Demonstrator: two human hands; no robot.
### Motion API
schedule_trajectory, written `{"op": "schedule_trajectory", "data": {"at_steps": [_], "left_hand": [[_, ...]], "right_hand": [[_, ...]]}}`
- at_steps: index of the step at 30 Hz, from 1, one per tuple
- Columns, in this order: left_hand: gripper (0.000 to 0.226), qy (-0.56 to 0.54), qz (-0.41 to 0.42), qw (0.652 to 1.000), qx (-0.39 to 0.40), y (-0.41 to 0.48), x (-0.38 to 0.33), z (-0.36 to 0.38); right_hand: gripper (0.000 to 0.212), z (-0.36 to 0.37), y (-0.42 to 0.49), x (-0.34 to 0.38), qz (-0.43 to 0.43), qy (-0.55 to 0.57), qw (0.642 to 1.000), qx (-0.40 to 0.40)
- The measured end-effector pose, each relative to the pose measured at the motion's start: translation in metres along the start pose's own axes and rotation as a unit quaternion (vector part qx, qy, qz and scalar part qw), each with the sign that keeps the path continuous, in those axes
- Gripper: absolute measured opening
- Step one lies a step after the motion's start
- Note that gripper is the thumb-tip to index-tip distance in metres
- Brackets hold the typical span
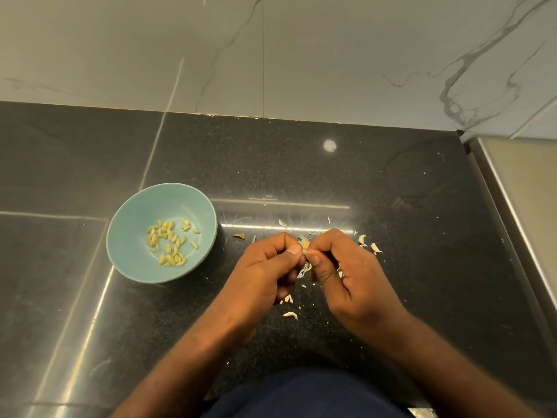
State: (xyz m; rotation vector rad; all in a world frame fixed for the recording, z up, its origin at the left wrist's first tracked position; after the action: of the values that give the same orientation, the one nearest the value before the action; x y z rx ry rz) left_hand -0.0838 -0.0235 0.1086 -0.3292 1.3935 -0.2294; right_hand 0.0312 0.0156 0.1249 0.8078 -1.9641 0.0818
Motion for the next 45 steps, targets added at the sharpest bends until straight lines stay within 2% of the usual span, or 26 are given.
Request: {"op": "schedule_trajectory", "data": {"at_steps": [3,9,14,20,23,25,28,30,32,34,35,36,38,39,40,45], "left_hand": [[0.025,0.036,0.051,0.998,-0.020,0.000,-0.005,-0.004],[0.019,0.058,0.072,0.995,-0.042,0.001,-0.003,-0.010],[0.015,0.072,0.076,0.993,-0.062,-0.002,0.004,-0.014],[0.017,0.104,0.103,0.985,-0.090,-0.008,0.005,-0.011],[0.018,0.105,0.115,0.984,-0.089,-0.010,0.005,-0.007],[0.020,0.105,0.138,0.981,-0.091,-0.013,0.002,-0.004],[0.023,0.069,0.153,0.982,-0.082,-0.015,0.000,0.003],[0.023,0.017,0.135,0.988,-0.074,-0.013,0.004,0.004],[0.025,-0.024,0.104,0.992,-0.071,-0.010,0.011,0.002],[0.022,-0.070,0.075,0.992,-0.068,-0.008,0.017,0.001],[0.023,-0.086,0.066,0.992,-0.067,-0.007,0.018,0.001],[0.025,-0.097,0.061,0.991,-0.068,-0.006,0.019,0.001],[0.029,-0.101,0.058,0.991,-0.070,-0.005,0.019,0.000],[0.032,-0.095,0.055,0.991,-0.072,-0.005,0.020,0.000],[0.033,-0.087,0.051,0.992,-0.075,-0.006,0.020,0.000],[0.030,-0.062,0.064,0.993,-0.077,-0.009,0.019,0.002]], "right_hand": [[0.013,0.000,0.001,-0.002,0.043,0.062,0.997,-0.022],[0.014,0.000,-0.004,-0.003,0.087,0.108,0.990,-0.029],[0.010,-0.002,-0.004,-0.001,0.077,0.079,0.994,-0.002],[0.012,0.000,-0.004,0.001,0.053,-0.017,0.998,0.019],[0.009,0.000,-0.004,0.007,0.054,0.039,0.998,0.011],[0.011,0.002,-0.006,0.005,0.097,0.104,0.990,0.011],[0.016,0.011,-0.010,-0.001,0.193,0.274,0.942,0.014],[0.020,0.014,-0.012,-0.005,0.239,0.343,0.908,-0.004],[0.027,0.005,-0.013,-0.012,0.255,0.329,0.908,-0.050],[0.036,-0.006,-0.013,-0.017,0.234,0.226,0.943,-0.063],[0.031,-0.010,-0.012,-0.017,0.214,0.164,0.962,-0.049],[0.014,-0.009,-0.010,-0.017,0.210,0.132,0.969,-0.015],[0.060,-0.003,-0.008,-0.019,0.208,0.082,0.973,0.053],[0.070,-0.002,-0.008,-0.019,0.206,0.078,0.974,0.062],[0.067,-0.002,-0.007,-0.015,0.201,0.083,0.975,0.053],[0.021,0.001,-0.005,0.006,0.147,0.163,0.976,-0.011]]}}
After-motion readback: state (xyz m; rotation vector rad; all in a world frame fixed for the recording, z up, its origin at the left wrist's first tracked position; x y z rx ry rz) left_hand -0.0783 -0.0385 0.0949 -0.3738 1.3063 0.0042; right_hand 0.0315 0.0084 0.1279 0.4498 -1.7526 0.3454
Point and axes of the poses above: each hand's wrist, its own y-axis towards the middle knuckle, its own z-axis out of the palm, x = y × z, the point moved 8 cm from there along y, towards the middle knuckle, and after that the axes turned 1 degree about -z, right-handed, at the moved point
